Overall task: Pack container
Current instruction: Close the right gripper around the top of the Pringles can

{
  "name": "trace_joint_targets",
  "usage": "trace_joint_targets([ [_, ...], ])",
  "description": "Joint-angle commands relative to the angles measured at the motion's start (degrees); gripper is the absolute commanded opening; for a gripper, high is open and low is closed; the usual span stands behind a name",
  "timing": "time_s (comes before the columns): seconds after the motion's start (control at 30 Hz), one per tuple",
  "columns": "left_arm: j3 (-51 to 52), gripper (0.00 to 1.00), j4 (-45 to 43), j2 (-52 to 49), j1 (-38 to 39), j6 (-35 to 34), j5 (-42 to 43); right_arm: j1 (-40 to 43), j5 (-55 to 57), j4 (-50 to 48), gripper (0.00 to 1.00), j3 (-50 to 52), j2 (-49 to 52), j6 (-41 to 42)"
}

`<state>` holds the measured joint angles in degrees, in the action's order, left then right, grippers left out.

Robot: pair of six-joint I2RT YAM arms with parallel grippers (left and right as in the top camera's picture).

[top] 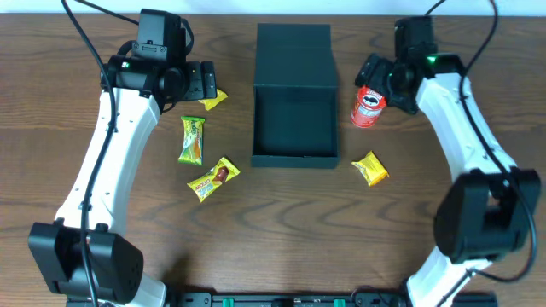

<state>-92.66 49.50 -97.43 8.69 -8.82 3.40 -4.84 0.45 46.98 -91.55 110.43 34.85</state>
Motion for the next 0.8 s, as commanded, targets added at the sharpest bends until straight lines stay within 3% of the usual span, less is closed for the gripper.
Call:
trace_joint_targets([
  [0.0, -1.2, 0.95, 0.2, -0.7, -0.1, -0.2, -1.1, -0.5, 0.5, -1.2, 0.99, -0.6, 1.4, 2.0],
  [0.77, -1.2, 0.95, -0.5, -0.7, -0.1, -0.2, -1.0, -0.5, -0.3, -3.9, 0.99, -0.6, 6.0, 6.7],
])
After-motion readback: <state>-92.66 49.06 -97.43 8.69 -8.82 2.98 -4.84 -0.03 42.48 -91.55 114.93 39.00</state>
